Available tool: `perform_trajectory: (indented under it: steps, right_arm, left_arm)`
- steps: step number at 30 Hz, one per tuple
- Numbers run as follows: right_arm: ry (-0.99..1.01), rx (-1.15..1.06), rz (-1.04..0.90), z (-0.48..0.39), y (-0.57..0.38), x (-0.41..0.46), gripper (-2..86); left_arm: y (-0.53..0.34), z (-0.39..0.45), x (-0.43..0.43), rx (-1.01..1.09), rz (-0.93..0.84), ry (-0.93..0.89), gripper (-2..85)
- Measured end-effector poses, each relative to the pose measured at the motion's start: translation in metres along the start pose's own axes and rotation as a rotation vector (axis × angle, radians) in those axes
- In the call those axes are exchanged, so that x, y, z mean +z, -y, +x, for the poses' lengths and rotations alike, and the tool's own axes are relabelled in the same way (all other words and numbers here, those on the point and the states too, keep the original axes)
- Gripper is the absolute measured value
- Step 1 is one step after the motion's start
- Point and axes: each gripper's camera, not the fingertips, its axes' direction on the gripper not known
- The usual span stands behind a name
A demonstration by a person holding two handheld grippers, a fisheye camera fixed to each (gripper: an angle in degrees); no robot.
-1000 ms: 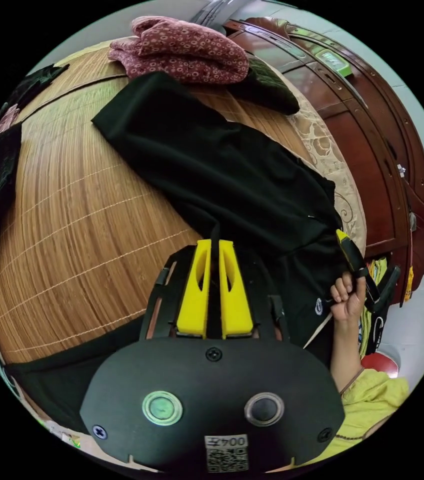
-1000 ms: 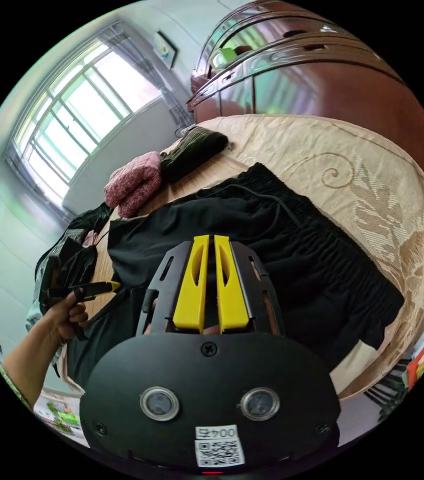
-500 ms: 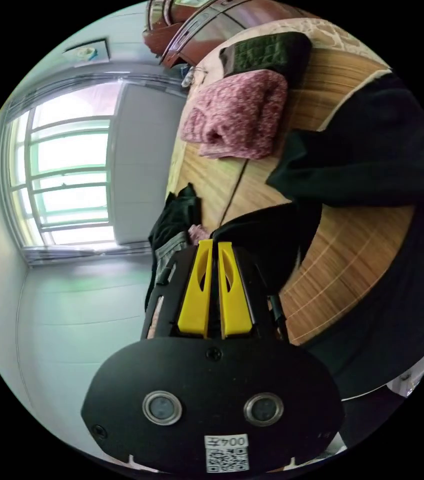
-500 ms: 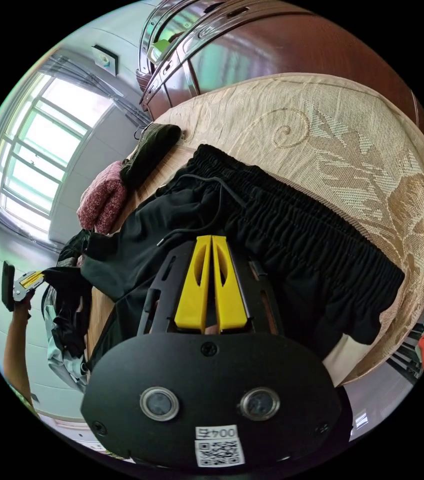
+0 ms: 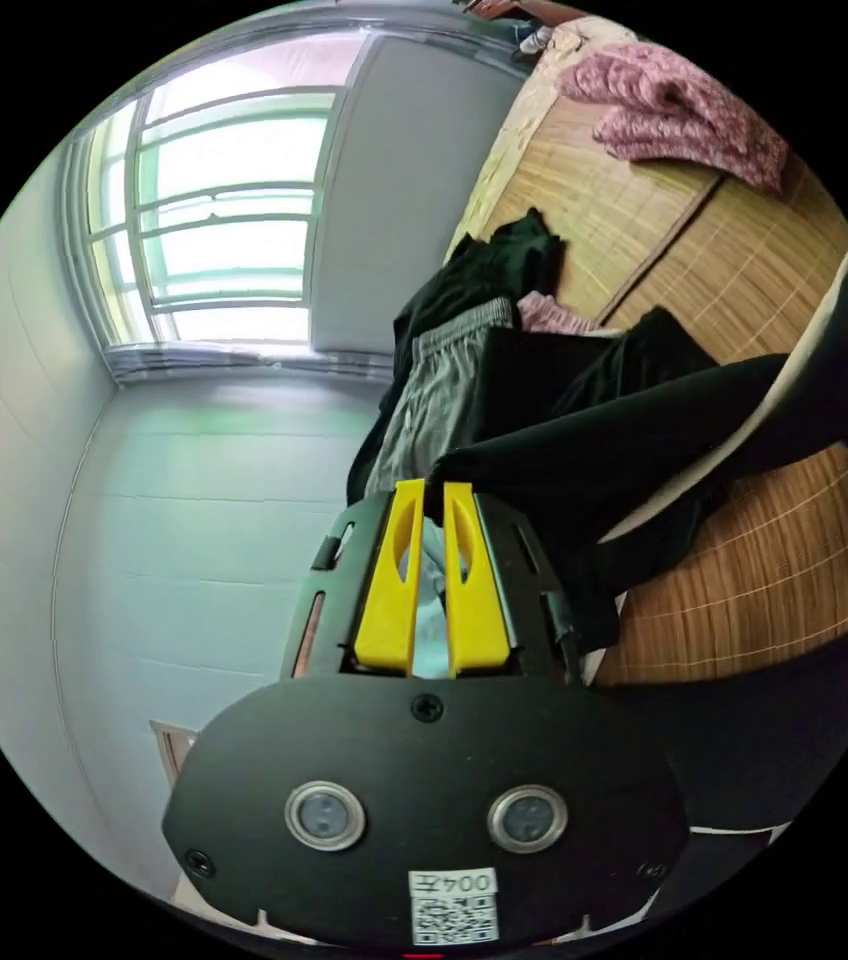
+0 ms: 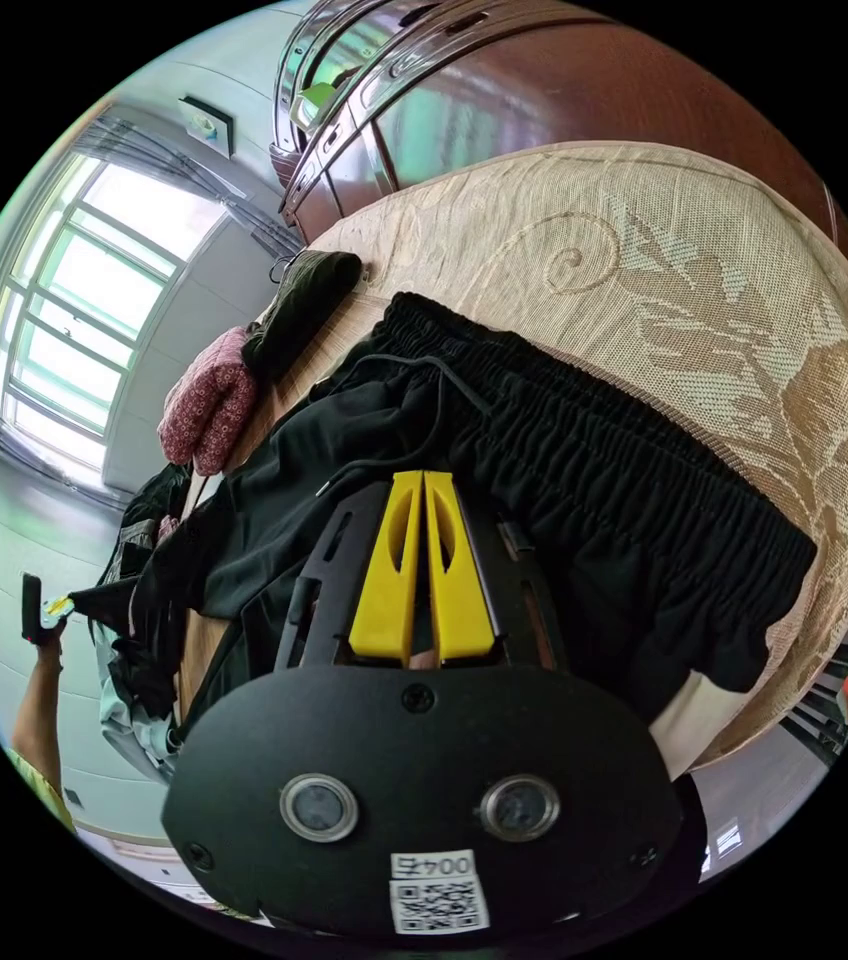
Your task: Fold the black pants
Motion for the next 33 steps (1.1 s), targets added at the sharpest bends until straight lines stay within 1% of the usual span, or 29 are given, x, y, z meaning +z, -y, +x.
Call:
perform_trajectory:
  steps: [1, 4, 6, 9, 11, 12, 14, 15, 17, 18, 20, 22, 23, 25, 27, 29, 31, 33]
  right_arm:
    - [-0.004, -0.003, 0.000, -0.003, -0.002, 0.002, -0.7]
    - [-0.018, -0.012, 0.002, -0.010, -0.009, 0.006, -0.7]
    - [-0.024, -0.013, 0.004, -0.013, -0.013, 0.009, -0.7]
    - [-0.030, -0.013, 0.005, -0.020, -0.021, 0.014, -0.6]
    - [-0.034, -0.015, 0.005, -0.025, -0.025, 0.018, -0.5]
    - [-0.037, -0.016, 0.004, -0.028, -0.029, 0.020, -0.3]
    - [-0.041, -0.018, 0.005, -0.034, -0.034, 0.023, 0.2]
    - [-0.043, -0.026, 0.010, -0.038, -0.038, 0.024, 1.0]
    - [-0.041, -0.074, 0.035, -0.050, -0.046, 0.023, 3.0]
    - [-0.046, -0.127, 0.060, -0.061, -0.052, 0.021, 4.5]
    - [-0.044, -0.222, 0.109, -0.081, -0.066, 0.017, 6.4]
    - [-0.049, -0.376, 0.110, -0.111, -0.090, 0.021, 8.4]
    - [-0.061, -0.417, 0.099, -0.120, -0.098, 0.024, 8.9]
    - [-0.130, -0.571, 0.026, -0.155, -0.137, 0.034, 9.2]
    - [-0.175, -0.652, -0.040, -0.175, -0.170, 0.035, 8.9]
    - [-0.207, -0.673, -0.110, -0.186, -0.198, 0.031, 9.0]
    - [-0.193, -0.675, -0.206, -0.193, -0.222, 0.025, 10.9]
    - [-0.185, -0.667, -0.278, -0.191, -0.237, 0.025, 11.4]
  left_arm:
    - [-0.004, 0.014, 0.014, 0.011, -0.039, -0.022, 6.1]
    - [-0.012, 0.043, 0.043, 0.043, -0.136, -0.162, 10.3]
    - [-0.019, 0.049, 0.054, 0.008, -0.137, -0.249, 11.6]
    - [-0.037, 0.038, 0.073, -0.120, -0.136, -0.420, 12.4]
    - [-0.066, 0.015, 0.080, -0.305, -0.043, -0.666, 11.7]
    - [-0.076, 0.011, 0.080, -0.344, -0.004, -0.728, 11.2]
    - [-0.122, 0.009, 0.075, -0.435, 0.119, -0.940, 9.5]
    - [-0.135, 0.012, 0.071, -0.444, 0.144, -0.985, 9.2]
    - [-0.188, 0.037, 0.053, -0.420, 0.218, -1.137, 7.8]
    - [-0.201, 0.046, 0.047, -0.400, 0.222, -1.163, 7.4]
    - [-0.252, 0.085, 0.028, -0.345, 0.239, -1.272, 5.9]
    - [-0.284, 0.110, 0.020, -0.377, 0.245, -1.344, 4.2]
    - [-0.300, 0.125, 0.016, -0.413, 0.240, -1.378, 3.3]
    - [-0.314, 0.146, 0.008, -0.422, 0.217, -1.406, 2.0]
    - [-0.318, 0.162, -0.007, -0.336, 0.212, -1.363, 1.1]
    - [-0.322, 0.179, -0.032, -0.203, 0.204, -1.187, 0.6]
    - [-0.326, 0.190, -0.042, -0.136, 0.215, -1.125, 0.4]
    - [-0.327, 0.200, -0.041, -0.113, 0.187, -1.103, 0.3]
